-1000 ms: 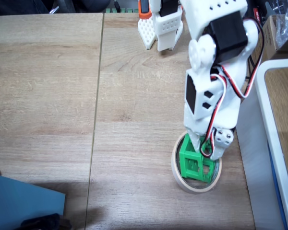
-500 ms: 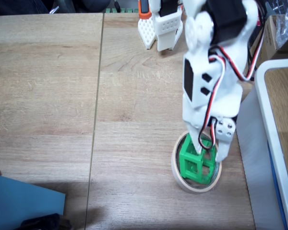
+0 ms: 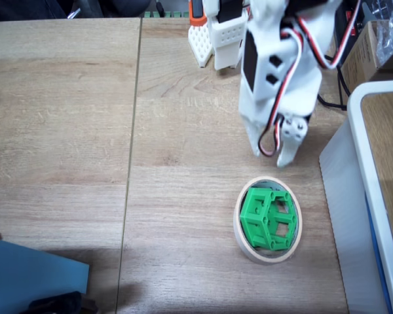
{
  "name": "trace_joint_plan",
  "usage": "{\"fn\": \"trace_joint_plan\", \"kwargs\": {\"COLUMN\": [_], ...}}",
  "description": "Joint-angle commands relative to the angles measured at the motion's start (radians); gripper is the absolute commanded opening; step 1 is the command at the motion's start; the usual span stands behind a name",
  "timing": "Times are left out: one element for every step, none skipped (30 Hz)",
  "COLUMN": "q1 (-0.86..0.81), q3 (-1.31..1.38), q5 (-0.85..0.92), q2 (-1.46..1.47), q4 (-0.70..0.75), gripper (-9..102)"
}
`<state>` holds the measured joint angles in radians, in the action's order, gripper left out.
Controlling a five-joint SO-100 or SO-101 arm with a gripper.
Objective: Grasp a component and put it in the bin.
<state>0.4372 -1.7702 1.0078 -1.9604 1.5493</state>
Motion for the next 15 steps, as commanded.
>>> {"fn": "trace_joint_plan", "kwargs": {"q1": [-0.075, -0.100, -0.123, -0.149, -0.175, -0.202, -0.233, -0.265, -0.296, -0.324, -0.350, -0.374, -0.399, -0.422, -0.442], "q3": [0.061, 0.061, 0.061, 0.061, 0.061, 0.061, 0.061, 0.061, 0.061, 0.061, 0.061, 0.055, 0.046, 0.031, 0.012], "q5": [0.002, 0.002, 0.002, 0.002, 0.002, 0.002, 0.002, 0.011, 0.017, 0.020, 0.020, 0.021, 0.021, 0.023, 0.025], "q2": [-0.098, -0.109, -0.120, -0.129, -0.137, -0.144, -0.153, -0.164, -0.178, -0.192, -0.209, -0.225, -0.244, -0.268, -0.298], "q4": [0.133, 0.160, 0.175, 0.181, 0.181, 0.181, 0.181, 0.181, 0.181, 0.181, 0.181, 0.181, 0.181, 0.179, 0.179], "gripper": [14, 14, 14, 14, 14, 14, 14, 14, 14, 14, 14, 14, 14, 14, 14]}}
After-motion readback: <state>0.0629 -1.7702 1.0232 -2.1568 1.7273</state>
